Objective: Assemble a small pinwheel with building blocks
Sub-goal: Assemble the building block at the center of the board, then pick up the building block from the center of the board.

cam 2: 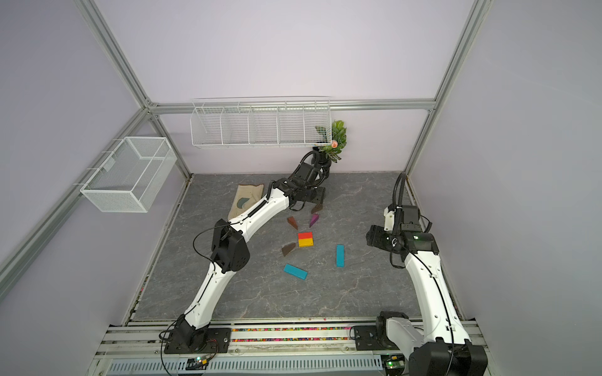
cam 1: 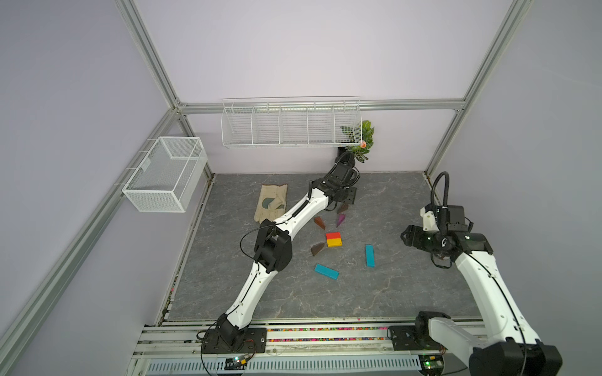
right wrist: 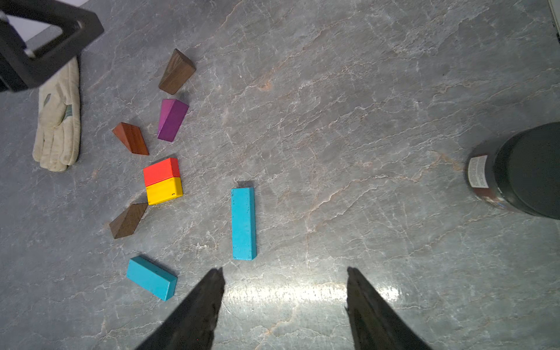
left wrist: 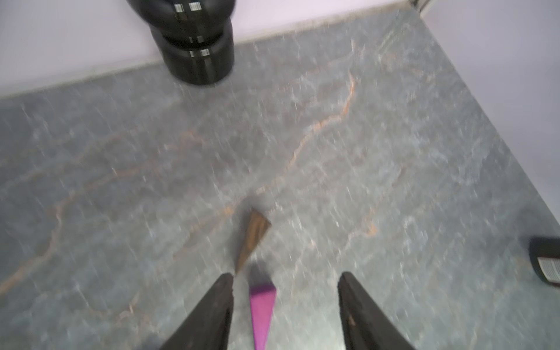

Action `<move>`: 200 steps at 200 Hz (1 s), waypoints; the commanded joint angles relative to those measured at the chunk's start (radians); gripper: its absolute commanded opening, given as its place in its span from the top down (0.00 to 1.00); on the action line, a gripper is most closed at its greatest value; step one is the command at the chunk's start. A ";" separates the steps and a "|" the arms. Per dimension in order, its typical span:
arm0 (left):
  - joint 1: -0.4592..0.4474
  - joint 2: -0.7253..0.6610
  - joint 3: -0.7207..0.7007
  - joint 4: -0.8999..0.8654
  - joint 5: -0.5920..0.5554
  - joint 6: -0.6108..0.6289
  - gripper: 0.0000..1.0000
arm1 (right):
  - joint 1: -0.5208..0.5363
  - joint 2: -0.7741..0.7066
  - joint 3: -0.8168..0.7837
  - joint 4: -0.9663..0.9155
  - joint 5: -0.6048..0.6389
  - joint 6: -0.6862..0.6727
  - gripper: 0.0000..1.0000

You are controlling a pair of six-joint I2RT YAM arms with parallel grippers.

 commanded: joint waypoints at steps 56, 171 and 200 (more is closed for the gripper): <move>0.015 0.146 0.067 0.045 0.016 0.117 0.42 | -0.006 0.041 0.017 0.005 -0.003 -0.005 0.33; 0.016 0.259 0.132 0.047 0.074 0.092 0.49 | -0.013 0.053 0.008 0.002 -0.005 -0.009 0.33; 0.015 0.271 0.132 0.052 0.074 0.092 0.51 | -0.017 0.051 0.006 -0.001 -0.003 -0.013 0.33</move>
